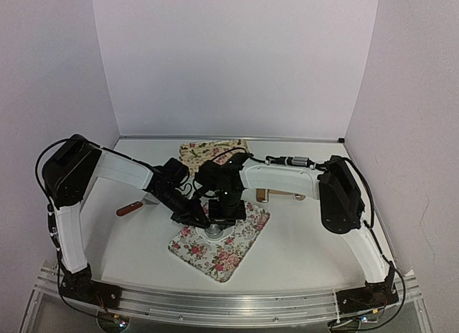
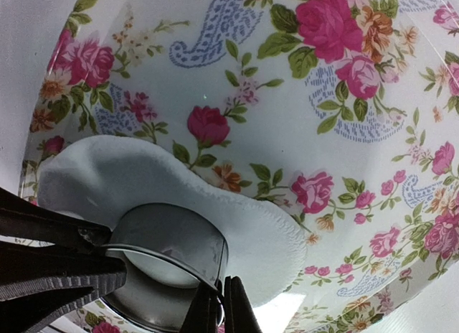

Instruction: Roll out the dumpling wrappers from the dough

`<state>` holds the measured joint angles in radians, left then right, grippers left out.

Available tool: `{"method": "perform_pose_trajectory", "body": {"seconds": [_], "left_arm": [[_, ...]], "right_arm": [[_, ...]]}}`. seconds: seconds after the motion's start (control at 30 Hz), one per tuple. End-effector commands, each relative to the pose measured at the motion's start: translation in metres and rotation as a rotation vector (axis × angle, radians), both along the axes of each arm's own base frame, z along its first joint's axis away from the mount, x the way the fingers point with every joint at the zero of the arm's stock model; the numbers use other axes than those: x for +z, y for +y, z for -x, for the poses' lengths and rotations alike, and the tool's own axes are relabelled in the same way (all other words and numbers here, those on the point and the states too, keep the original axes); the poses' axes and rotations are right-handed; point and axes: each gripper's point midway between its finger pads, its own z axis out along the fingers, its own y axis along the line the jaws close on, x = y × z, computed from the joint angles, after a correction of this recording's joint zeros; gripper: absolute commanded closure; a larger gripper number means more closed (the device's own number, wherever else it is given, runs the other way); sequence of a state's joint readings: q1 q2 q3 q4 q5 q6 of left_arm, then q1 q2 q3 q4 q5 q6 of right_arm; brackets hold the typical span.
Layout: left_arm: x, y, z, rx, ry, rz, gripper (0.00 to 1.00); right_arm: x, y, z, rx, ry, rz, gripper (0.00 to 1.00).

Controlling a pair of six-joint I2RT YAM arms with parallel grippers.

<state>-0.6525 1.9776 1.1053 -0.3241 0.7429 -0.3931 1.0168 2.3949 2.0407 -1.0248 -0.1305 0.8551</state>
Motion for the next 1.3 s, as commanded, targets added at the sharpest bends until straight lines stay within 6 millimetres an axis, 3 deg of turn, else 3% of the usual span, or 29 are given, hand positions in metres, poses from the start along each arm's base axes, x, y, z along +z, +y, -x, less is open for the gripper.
{"method": "perform_pose_trajectory", "body": {"seconds": [0.0,0.1,0.23,0.6,0.93,1.13,1.27], "left_arm": [[-0.107,0.086,0.034,0.043,0.090,-0.488,0.91],[-0.103,0.082,0.030,0.046,0.080,-0.476,0.91],[-0.082,0.067,0.014,0.062,0.041,-0.422,0.91],[-0.001,0.021,-0.033,0.103,-0.112,-0.219,0.87],[0.075,-0.005,-0.068,0.135,-0.255,-0.098,0.77],[0.097,-0.005,-0.071,0.142,-0.289,-0.082,0.72],[0.094,0.007,-0.064,0.156,-0.280,-0.132,0.70]], "right_arm": [[-0.104,-0.034,0.057,0.045,0.218,0.202,1.00],[-0.100,-0.033,0.055,0.045,0.209,0.196,1.00],[-0.083,-0.029,0.049,0.042,0.180,0.175,1.00],[-0.045,-0.023,0.037,0.066,0.117,0.157,1.00],[-0.034,-0.027,0.029,0.089,0.097,0.203,1.00],[-0.030,-0.030,0.021,0.084,0.085,0.212,1.00],[-0.029,-0.030,0.015,0.080,0.080,0.210,1.00]]}}
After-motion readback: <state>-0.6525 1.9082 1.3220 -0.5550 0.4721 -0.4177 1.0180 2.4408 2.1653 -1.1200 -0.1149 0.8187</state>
